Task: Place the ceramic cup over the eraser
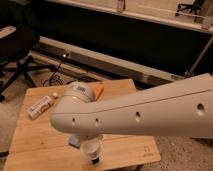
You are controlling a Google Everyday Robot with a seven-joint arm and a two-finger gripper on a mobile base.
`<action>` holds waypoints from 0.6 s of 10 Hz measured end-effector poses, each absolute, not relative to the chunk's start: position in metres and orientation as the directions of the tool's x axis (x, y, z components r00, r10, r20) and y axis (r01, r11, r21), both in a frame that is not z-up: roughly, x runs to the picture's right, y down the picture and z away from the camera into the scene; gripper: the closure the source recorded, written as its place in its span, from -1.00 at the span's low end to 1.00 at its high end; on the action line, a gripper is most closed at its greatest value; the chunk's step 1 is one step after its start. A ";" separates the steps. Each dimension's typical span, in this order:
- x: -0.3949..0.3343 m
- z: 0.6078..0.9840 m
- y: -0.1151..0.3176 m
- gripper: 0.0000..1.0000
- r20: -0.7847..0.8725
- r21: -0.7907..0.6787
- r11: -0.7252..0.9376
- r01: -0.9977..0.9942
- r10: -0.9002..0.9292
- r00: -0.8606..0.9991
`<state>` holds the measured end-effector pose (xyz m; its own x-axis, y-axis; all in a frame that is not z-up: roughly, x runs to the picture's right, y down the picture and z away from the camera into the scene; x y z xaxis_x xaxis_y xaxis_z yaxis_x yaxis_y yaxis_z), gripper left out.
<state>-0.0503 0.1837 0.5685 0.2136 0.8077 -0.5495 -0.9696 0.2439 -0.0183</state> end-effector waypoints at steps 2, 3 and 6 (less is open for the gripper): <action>-0.045 0.575 0.181 1.00 -0.544 0.025 0.228 -0.973 0.820 0.178; -0.044 0.579 0.181 1.00 -0.545 0.038 0.219 -0.975 0.823 0.164; -0.055 0.598 0.191 1.00 -0.567 -0.009 0.202 -0.979 0.806 0.171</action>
